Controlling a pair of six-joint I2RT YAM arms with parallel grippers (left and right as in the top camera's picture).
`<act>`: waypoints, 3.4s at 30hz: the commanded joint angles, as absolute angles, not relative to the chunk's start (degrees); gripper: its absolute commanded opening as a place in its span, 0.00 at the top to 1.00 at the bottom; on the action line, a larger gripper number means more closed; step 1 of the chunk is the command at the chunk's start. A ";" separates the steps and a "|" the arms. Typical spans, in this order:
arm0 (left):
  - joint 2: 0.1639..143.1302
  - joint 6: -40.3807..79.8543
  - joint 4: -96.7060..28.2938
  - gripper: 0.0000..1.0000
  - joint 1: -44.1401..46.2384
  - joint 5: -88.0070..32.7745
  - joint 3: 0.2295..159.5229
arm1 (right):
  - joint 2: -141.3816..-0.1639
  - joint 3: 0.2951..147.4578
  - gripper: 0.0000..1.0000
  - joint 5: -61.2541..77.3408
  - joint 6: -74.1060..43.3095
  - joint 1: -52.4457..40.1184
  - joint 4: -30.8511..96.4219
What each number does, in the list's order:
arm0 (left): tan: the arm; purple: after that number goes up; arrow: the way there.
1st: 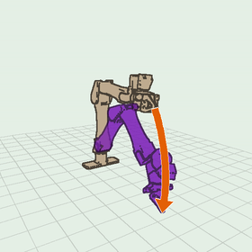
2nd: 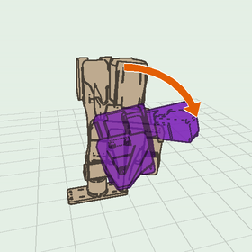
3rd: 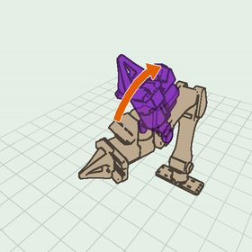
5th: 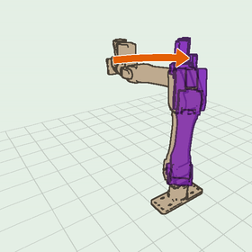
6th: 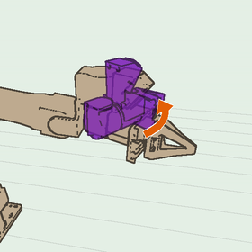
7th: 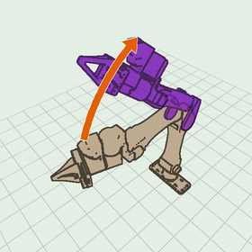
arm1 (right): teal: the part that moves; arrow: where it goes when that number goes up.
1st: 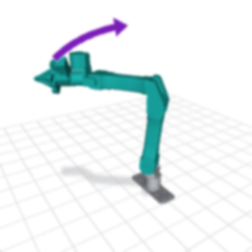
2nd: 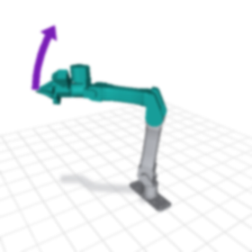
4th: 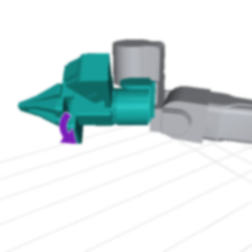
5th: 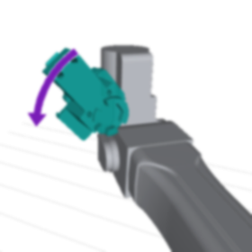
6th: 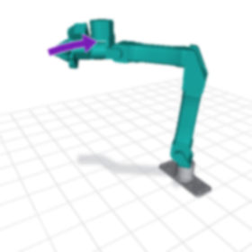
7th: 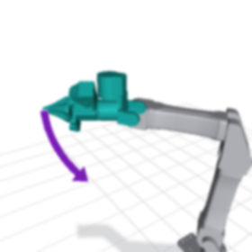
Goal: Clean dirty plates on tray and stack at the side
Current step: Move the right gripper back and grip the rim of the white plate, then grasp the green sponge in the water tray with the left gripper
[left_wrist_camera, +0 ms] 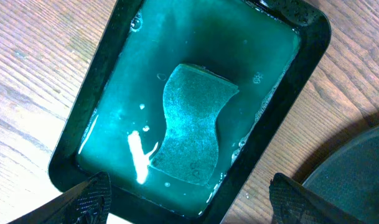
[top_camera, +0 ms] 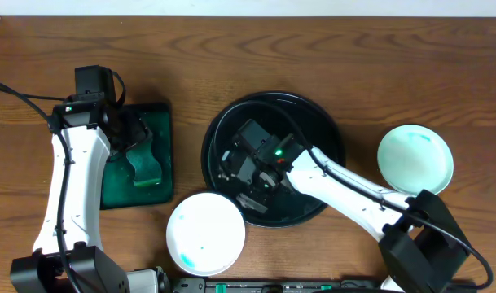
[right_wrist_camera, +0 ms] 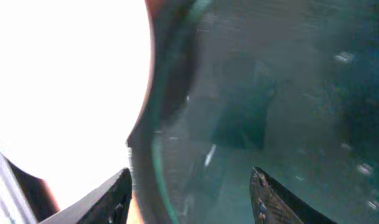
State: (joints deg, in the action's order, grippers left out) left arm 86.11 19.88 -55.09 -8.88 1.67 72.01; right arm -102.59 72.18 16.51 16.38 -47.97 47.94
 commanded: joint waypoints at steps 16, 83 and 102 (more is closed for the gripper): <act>86.00 20.21 -55.18 0.18 -8.93 1.96 73.12 | -109.93 72.01 0.62 10.74 19.90 -57.43 48.16; 98.56 20.60 -42.81 0.35 -8.93 2.50 59.77 | -96.25 72.20 0.69 7.92 -17.12 -23.62 50.76; 100.09 20.60 -38.81 0.93 -7.57 2.09 55.96 | -96.36 72.18 0.67 1.83 -21.17 -23.66 50.54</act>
State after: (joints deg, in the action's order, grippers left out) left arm 99.24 20.95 -33.89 -7.03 0.36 55.18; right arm -96.18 72.55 7.25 -17.52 -24.05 50.65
